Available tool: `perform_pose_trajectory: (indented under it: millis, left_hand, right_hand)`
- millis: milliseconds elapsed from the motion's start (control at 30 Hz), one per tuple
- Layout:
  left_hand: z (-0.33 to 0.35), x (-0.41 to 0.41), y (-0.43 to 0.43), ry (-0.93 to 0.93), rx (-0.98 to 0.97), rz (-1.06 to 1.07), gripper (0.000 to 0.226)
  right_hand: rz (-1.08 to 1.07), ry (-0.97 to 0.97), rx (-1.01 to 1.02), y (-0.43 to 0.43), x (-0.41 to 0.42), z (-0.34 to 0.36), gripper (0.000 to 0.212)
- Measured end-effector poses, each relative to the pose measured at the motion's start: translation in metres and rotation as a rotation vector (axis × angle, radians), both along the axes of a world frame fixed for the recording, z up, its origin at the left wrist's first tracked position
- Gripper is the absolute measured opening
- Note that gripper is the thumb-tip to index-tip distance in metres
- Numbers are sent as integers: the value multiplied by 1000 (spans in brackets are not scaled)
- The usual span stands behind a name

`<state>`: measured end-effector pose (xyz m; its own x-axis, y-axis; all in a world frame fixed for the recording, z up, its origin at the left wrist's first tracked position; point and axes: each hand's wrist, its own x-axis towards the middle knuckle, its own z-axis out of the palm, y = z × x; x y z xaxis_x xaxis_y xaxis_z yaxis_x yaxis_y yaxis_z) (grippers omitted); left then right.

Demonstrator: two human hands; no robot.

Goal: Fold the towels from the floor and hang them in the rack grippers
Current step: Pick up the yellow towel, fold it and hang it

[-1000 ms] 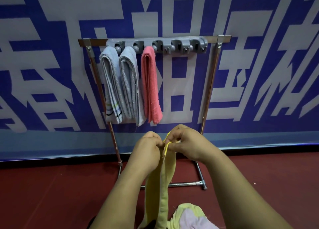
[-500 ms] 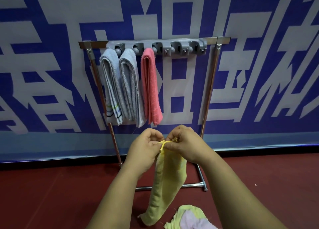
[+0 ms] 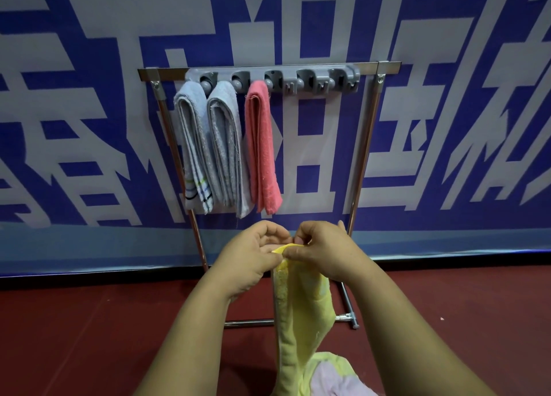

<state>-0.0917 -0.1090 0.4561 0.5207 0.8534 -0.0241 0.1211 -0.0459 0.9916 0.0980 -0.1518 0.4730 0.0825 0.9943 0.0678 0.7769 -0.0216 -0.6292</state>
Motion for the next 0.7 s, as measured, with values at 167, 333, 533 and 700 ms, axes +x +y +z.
perform_pose_trajectory:
  millis: [167, 333, 533, 700]
  left_hand:
    - [7, 1, -2, -42, 12, 36, 36]
    - [8, -1, -1, -50, 17, 88, 42]
    - [2, -4, -2, -18, 25, 114, 8]
    - [11, -5, -2, 59, 118, 170, 16]
  right_hand:
    - [-8, -18, 41, -2, -1, 3, 33]
    - [-28, 40, 156, -2, -3, 5, 32]
    - [-64, 65, 233, 2, -4, 11, 29]
    - [-37, 25, 230, 7, -3, 10, 30]
